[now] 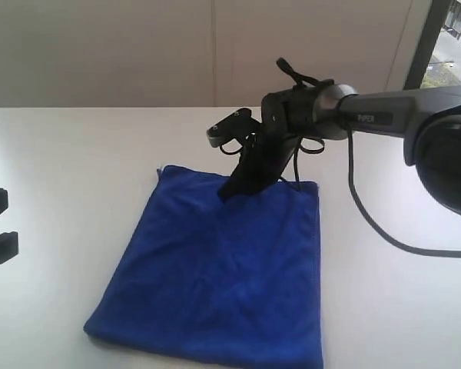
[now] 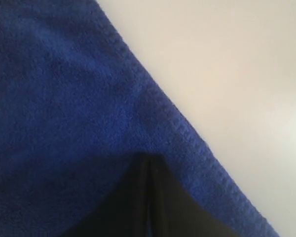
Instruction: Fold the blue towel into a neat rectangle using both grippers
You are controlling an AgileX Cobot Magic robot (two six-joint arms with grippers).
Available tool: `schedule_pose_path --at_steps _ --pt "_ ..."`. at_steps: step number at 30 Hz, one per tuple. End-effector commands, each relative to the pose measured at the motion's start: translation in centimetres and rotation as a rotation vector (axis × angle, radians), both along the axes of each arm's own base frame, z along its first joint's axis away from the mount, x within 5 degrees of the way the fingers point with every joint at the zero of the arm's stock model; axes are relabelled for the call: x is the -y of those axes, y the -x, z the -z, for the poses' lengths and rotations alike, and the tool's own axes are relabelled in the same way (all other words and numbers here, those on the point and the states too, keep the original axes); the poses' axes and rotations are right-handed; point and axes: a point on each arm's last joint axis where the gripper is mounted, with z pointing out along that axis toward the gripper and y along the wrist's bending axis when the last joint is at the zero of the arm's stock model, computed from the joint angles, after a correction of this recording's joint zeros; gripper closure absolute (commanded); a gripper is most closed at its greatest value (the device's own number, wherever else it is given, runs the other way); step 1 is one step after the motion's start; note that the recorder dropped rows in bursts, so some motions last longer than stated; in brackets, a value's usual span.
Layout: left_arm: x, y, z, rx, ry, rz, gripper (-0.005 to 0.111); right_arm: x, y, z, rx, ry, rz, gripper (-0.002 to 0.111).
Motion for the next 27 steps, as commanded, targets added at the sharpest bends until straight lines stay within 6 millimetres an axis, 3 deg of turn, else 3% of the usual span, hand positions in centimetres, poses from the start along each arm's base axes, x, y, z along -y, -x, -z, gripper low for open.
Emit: schedule_pose_path --at_steps 1,5,9,13,18,27 --pt "-0.1 0.1 0.2 -0.012 0.020 -0.013 0.107 -0.3 0.4 -2.4 0.045 0.017 -0.054 0.108" --pt "-0.1 0.1 0.2 -0.010 0.020 -0.015 0.107 -0.7 2.0 -6.5 0.023 0.015 -0.066 0.108" --pt "-0.2 0.1 0.2 -0.005 0.020 -0.019 0.107 0.1 3.8 -7.7 -0.082 0.064 -0.049 0.108" --pt "-0.2 0.1 0.2 -0.007 0.023 -0.020 0.107 1.5 4.5 -6.2 -0.123 0.186 0.038 0.108" --pt "-0.2 0.1 0.2 -0.007 0.025 -0.021 0.107 2.3 5.4 -2.8 -0.185 0.251 0.040 0.108" --pt "-0.2 0.1 0.2 -0.011 0.036 -0.025 0.107 2.8 4.6 0.6 -0.168 0.333 0.066 0.108"
